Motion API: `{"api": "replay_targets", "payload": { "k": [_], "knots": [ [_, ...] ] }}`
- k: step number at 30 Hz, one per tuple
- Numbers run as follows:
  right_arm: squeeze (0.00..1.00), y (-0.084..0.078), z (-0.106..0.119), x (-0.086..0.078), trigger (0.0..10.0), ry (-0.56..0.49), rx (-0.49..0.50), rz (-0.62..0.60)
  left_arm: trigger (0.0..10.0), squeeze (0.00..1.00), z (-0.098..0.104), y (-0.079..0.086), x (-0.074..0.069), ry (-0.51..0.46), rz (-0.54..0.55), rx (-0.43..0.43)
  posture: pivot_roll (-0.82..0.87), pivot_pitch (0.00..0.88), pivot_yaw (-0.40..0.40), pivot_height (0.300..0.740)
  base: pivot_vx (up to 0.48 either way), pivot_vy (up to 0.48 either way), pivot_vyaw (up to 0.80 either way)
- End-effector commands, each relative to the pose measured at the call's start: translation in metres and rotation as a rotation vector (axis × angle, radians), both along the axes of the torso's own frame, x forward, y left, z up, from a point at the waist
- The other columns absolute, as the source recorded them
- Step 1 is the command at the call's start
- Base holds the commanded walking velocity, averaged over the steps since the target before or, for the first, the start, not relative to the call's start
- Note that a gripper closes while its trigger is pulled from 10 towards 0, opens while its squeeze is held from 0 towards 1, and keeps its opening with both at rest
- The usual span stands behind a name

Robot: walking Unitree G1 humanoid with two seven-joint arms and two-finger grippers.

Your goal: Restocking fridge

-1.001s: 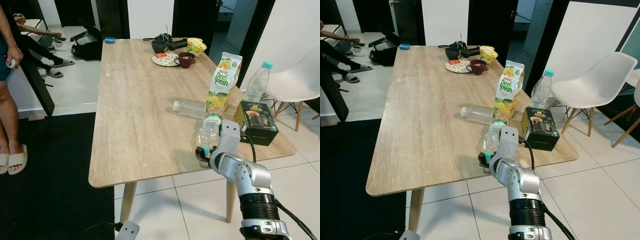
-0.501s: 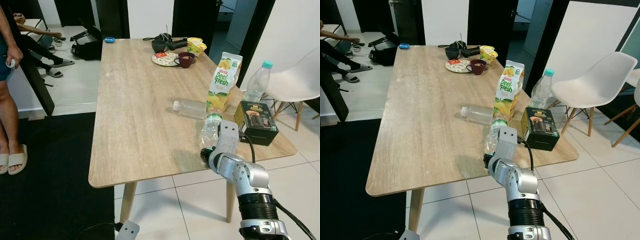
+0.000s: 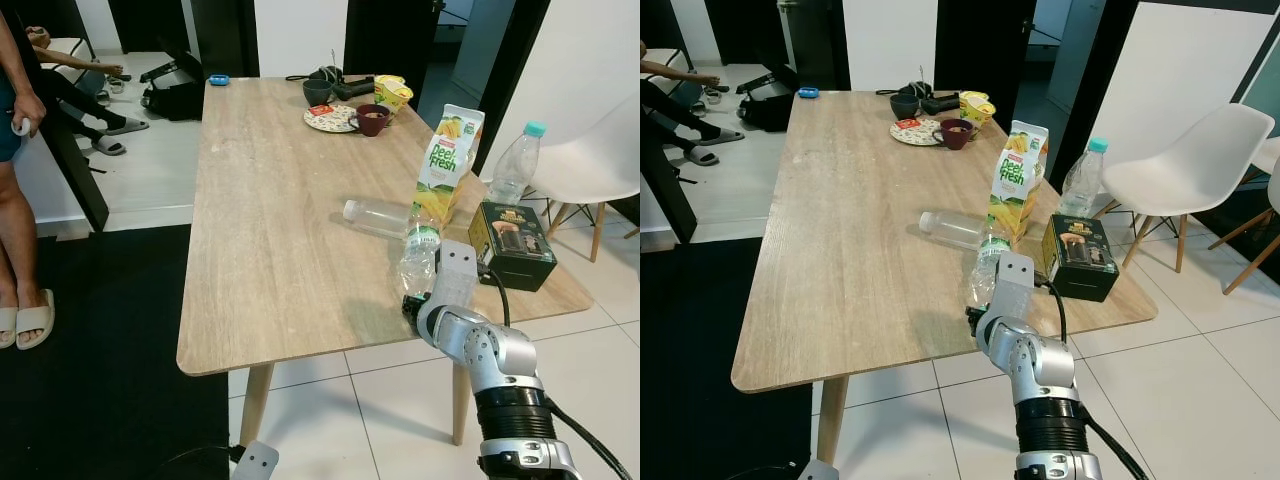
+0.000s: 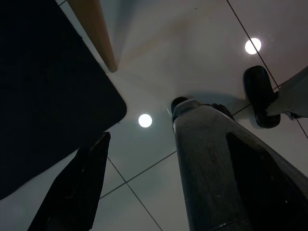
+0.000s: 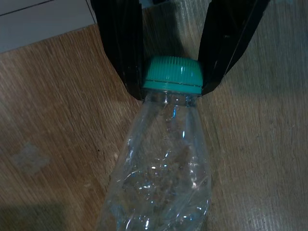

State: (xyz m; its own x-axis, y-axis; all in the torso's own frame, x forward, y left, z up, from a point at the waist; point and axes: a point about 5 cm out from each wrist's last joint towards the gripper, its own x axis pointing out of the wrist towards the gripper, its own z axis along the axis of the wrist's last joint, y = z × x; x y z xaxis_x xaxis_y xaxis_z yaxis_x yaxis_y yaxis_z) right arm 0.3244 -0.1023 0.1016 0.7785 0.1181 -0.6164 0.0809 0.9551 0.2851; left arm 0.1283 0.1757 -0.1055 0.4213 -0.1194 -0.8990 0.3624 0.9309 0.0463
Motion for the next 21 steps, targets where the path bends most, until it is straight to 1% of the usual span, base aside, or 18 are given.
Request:
{"api": "replay_targets", "payload": {
  "k": [1, 2, 3, 4, 6, 7, 8, 9, 11, 13, 16, 20, 21],
  "knots": [
    [0.00, 0.011, 0.003, 0.004, 1.5, -0.025, -0.001, 0.014, 10.0, 0.00, -0.008, -0.009, -0.022, 0.088, 0.002, -0.022, 0.04, 0.000, -0.089, 0.740, 0.000, 0.000, 0.00],
    [0.00, 0.007, 0.004, 0.006, 3.3, -0.042, -0.002, 0.002, 10.0, 0.00, -0.008, -0.009, -0.022, 0.088, 0.002, -0.022, 0.04, 0.000, -0.090, 0.740, 0.000, 0.000, 0.00],
    [0.00, 0.007, 0.004, 0.006, 3.3, -0.042, -0.002, 0.002, 10.0, 0.00, -0.008, -0.009, -0.022, 0.088, 0.002, -0.022, 0.04, 0.000, -0.090, 0.740, 0.000, 0.000, 0.00],
    [0.00, 0.004, 0.006, 0.008, 9.1, -0.049, -0.006, 0.000, 10.0, 0.00, -0.008, -0.009, -0.022, 0.088, 0.001, -0.022, 0.04, 0.000, -0.090, 0.740, 0.000, 0.000, 0.00],
    [0.00, 0.004, 0.006, 0.008, 9.1, -0.049, -0.006, 0.000, 10.0, 0.00, -0.008, -0.009, -0.022, 0.088, 0.001, -0.022, 0.04, 0.000, -0.090, 0.740, 0.000, 0.000, 0.00],
    [0.00, 0.000, 0.009, 0.011, 10.0, -0.073, -0.007, 0.012, 10.0, 0.00, -0.008, -0.008, -0.022, 0.088, 0.000, -0.022, 0.04, 0.000, -0.092, 0.740, 0.000, 0.000, 0.00],
    [0.00, -0.003, 0.014, 0.014, 10.0, -0.103, -0.008, 0.031, 10.0, 0.00, -0.008, -0.008, -0.022, 0.087, -0.001, -0.022, 0.04, 0.000, -0.092, 0.740, 0.000, 0.000, 0.00],
    [0.00, -0.003, 0.014, 0.014, 10.0, -0.103, -0.008, 0.031, 10.0, 0.00, -0.008, -0.008, -0.022, 0.087, -0.001, -0.022, 0.04, 0.000, -0.092, 0.740, 0.000, 0.000, 0.00],
    [0.00, -0.007, 0.019, 0.018, 10.0, -0.137, -0.008, 0.052, 10.0, 0.00, -0.008, -0.008, -0.021, 0.087, -0.001, -0.022, 0.04, 0.000, -0.092, 0.740, 0.000, 0.000, 0.00],
    [0.00, -0.009, 0.020, 0.019, 10.0, -0.146, -0.008, 0.056, 10.0, 0.00, -0.007, -0.008, -0.021, 0.087, -0.002, -0.021, 0.04, 0.000, -0.091, 0.740, 0.000, 0.000, 0.00],
    [0.00, -0.016, 0.027, 0.024, 10.0, -0.179, 0.002, 0.045, 10.0, 0.00, -0.007, -0.007, -0.022, 0.087, -0.001, -0.019, 0.04, 0.000, -0.085, 0.740, 0.000, 0.000, 0.00],
    [0.00, -0.020, 0.029, 0.026, 10.0, -0.196, 0.008, 0.042, 10.0, 0.00, -0.007, -0.007, -0.021, 0.087, -0.002, -0.019, 0.04, 0.000, -0.084, 0.740, 0.000, 0.000, 0.00],
    [0.00, -0.024, 0.032, 0.028, 10.0, -0.216, 0.017, 0.044, 10.0, 0.00, -0.007, -0.006, -0.021, 0.087, -0.002, -0.018, 0.04, 0.000, -0.080, 0.740, 0.000, 0.000, 0.00]
  ]
}}
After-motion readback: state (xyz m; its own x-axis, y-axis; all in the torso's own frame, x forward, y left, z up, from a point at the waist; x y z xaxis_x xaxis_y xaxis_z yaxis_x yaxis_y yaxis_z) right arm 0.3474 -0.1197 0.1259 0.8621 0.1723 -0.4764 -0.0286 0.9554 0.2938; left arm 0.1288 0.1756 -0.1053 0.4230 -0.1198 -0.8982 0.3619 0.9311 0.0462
